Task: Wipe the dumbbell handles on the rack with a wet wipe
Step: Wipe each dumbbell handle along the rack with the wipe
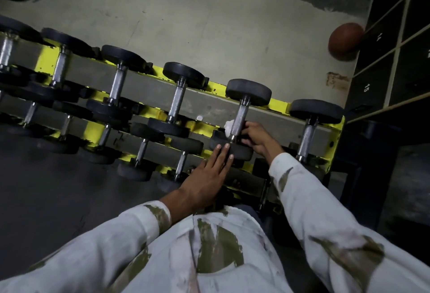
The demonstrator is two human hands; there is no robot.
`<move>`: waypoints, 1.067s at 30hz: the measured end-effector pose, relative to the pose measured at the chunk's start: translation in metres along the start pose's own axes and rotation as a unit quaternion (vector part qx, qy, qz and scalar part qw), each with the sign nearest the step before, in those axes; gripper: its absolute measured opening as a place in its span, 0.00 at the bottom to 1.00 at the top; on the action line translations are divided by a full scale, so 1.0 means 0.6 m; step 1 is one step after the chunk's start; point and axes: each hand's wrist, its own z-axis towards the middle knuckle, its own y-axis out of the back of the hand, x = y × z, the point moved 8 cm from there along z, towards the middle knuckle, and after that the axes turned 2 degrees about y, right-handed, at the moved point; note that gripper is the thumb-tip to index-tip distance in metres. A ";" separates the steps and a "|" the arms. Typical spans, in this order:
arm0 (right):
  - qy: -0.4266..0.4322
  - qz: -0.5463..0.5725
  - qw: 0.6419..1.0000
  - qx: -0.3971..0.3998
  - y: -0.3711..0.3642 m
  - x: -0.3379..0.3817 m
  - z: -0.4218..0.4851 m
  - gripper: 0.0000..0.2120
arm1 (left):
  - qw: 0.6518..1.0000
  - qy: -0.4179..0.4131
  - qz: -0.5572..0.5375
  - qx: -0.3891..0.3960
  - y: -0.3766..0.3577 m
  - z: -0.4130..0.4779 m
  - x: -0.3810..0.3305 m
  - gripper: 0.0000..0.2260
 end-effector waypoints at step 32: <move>0.366 -0.274 0.831 -0.318 -0.041 0.122 -0.119 0.12 | 1.000 -0.009 -0.005 -0.006 -0.006 0.003 0.008 0.44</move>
